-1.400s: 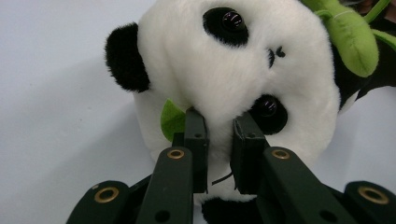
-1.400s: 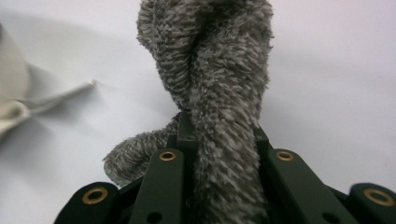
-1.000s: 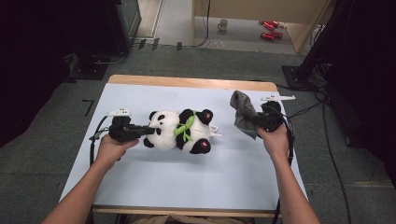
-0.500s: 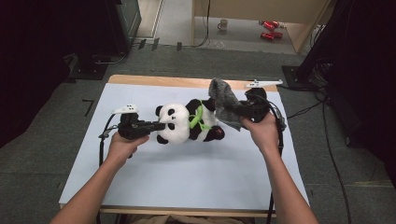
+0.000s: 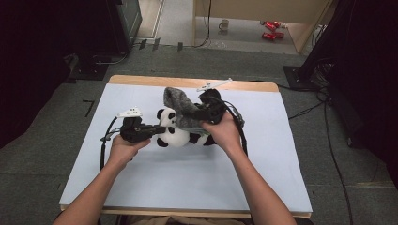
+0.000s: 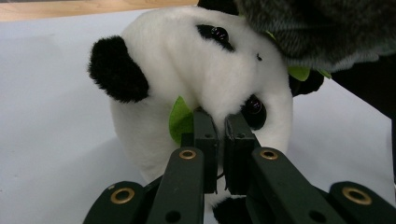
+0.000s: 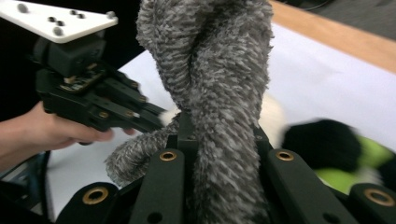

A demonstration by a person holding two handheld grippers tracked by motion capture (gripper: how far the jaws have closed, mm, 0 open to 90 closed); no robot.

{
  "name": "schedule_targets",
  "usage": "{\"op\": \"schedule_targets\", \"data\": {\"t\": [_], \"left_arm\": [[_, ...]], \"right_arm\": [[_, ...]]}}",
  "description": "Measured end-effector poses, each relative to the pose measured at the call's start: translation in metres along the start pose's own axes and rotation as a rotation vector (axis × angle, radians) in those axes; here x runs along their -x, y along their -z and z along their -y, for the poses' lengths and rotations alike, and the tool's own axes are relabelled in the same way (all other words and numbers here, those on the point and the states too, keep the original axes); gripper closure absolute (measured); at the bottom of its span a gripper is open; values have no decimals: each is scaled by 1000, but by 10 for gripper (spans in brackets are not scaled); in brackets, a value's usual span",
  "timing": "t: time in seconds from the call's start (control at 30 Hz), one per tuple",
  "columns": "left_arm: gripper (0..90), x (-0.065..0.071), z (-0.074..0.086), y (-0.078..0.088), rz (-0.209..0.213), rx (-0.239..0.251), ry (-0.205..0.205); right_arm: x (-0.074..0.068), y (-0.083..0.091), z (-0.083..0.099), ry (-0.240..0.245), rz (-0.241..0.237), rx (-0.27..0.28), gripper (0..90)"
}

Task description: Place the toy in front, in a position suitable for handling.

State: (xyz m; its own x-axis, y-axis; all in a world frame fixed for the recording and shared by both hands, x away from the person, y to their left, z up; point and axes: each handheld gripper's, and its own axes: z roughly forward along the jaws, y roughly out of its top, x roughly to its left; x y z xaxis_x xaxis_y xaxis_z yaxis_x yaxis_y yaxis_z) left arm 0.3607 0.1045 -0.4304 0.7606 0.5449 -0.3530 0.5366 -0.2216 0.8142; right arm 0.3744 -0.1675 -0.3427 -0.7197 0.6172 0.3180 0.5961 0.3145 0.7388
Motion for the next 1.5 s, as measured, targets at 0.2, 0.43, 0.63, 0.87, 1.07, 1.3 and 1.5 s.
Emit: {"op": "schedule_targets", "data": {"t": [0.2,0.43,0.63,0.87,1.07,1.3,1.5], "left_arm": [[871,0,0,0,-11,-9,0],[871,-2,1,0,-27,-27,-12],[870,-2,2,0,-26,-35,-17],[867,-2,2,0,-30,-43,-27],[866,-3,3,-1,-30,-50,-17],[865,-2,1,-2,-24,-38,-16],[864,-2,2,-1,-28,-45,-15]], "right_arm": [[-1,-27,1,-17,-13,-55,763],[17,-24,4,-32,26,-78,766],[40,-13,14,-52,108,-110,768],[58,0,26,-76,92,-78,768],[70,13,38,-97,101,-59,770],[89,32,51,-110,196,-101,772],[85,42,43,-84,229,-116,773]]}}
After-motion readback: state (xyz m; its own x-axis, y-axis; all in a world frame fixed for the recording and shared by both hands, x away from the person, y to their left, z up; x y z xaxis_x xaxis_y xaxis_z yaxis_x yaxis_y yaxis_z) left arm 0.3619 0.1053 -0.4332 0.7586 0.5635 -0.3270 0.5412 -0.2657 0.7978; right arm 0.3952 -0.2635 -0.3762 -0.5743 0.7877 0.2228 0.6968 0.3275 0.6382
